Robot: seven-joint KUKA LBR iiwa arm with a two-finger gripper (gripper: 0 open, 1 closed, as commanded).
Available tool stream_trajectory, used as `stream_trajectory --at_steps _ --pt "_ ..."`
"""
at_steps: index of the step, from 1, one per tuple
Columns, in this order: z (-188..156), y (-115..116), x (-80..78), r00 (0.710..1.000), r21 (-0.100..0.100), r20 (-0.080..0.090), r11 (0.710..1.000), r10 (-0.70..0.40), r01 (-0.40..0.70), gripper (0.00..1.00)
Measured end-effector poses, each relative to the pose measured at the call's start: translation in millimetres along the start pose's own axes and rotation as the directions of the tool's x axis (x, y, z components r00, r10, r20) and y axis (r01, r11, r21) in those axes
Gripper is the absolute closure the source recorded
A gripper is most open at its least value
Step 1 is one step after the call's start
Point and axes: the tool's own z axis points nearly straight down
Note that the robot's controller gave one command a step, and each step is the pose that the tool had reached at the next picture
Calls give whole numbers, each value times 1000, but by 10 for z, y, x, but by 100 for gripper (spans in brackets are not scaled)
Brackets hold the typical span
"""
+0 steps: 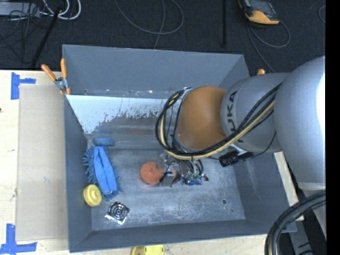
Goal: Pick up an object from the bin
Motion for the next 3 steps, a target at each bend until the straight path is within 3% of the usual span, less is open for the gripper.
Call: stream_trajectory --at_steps 1,2,3 --pt "-1 -2 -1 1000 0 0 1000 1 -1 100" --pt "-855 177 -94 1000 2 -12 1000 4 -4 100" --pt "-855 173 -95 1000 2 -12 1000 5 -5 100"
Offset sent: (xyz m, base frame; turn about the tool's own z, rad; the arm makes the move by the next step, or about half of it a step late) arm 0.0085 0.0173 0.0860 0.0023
